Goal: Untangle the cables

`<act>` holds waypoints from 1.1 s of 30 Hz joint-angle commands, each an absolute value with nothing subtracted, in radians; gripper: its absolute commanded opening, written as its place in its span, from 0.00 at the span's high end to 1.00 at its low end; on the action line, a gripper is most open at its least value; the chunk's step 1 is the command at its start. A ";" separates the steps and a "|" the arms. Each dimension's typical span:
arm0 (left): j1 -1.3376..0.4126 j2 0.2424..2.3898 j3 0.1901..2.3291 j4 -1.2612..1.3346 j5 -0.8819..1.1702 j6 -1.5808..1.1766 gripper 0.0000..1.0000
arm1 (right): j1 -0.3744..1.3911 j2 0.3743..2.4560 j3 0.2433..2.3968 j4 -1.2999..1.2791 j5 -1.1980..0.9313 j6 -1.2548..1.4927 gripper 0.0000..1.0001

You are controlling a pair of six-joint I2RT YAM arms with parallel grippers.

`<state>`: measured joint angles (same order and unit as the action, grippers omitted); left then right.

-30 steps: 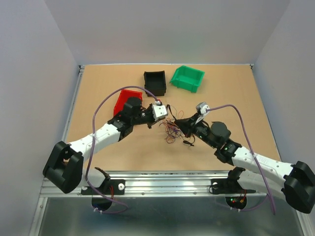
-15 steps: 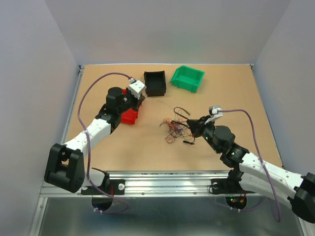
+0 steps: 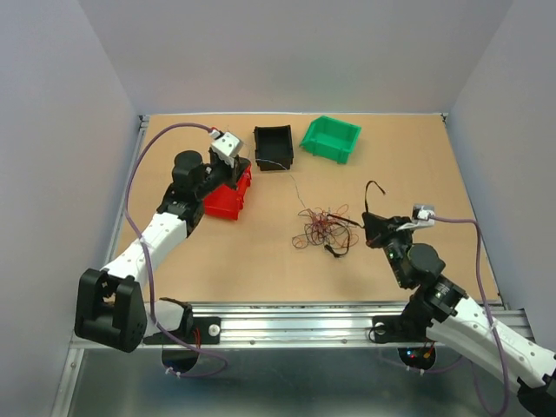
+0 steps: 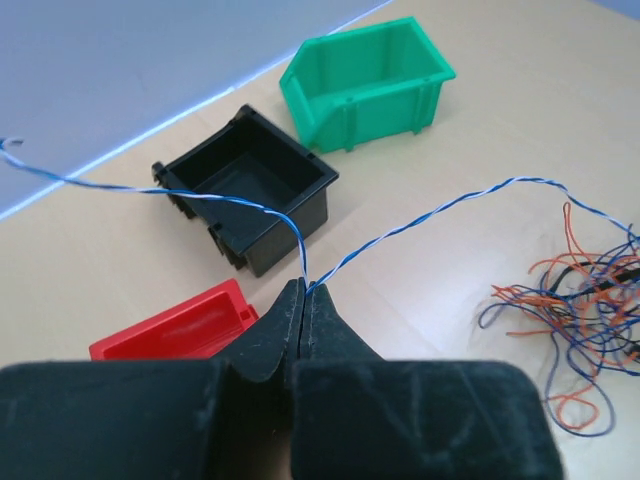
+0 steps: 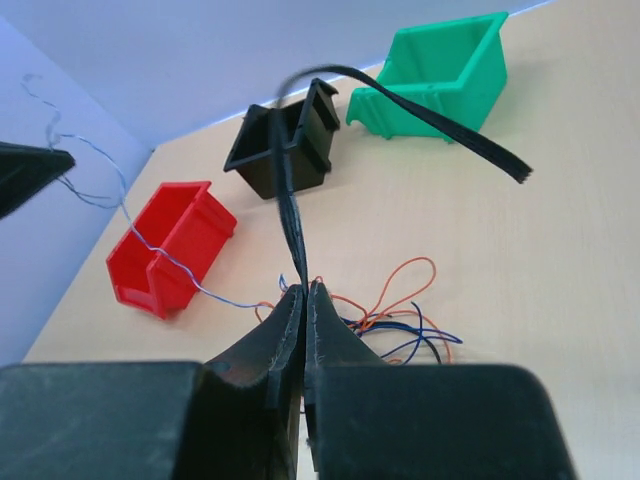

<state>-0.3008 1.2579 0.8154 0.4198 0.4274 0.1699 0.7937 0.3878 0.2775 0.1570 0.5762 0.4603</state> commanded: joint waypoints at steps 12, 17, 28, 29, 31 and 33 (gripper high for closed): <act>-0.458 1.108 1.124 0.237 0.766 0.167 1.00 | 0.799 0.814 0.281 0.599 0.039 0.174 0.17; -0.551 1.115 1.167 0.183 0.698 0.218 1.00 | 0.801 0.998 0.359 0.762 -0.158 0.063 0.17; -0.569 1.134 1.327 0.117 0.703 0.195 1.00 | 0.801 1.378 0.509 1.023 -0.112 -0.091 0.23; -0.569 1.138 1.347 0.112 0.704 0.177 1.00 | 0.801 1.406 0.526 1.057 -0.097 -0.087 0.28; -0.575 1.146 1.394 0.091 0.701 0.163 1.00 | 0.802 1.463 0.535 1.100 -0.081 -0.080 0.37; -0.577 1.164 1.503 0.054 0.684 0.140 1.00 | 0.801 1.535 0.546 1.144 -0.061 -0.055 0.47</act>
<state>-0.5682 1.1610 1.3460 0.0528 0.6949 0.1856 0.7937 1.4601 0.4904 0.9741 -0.0967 -0.0563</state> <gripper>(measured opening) 0.034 0.595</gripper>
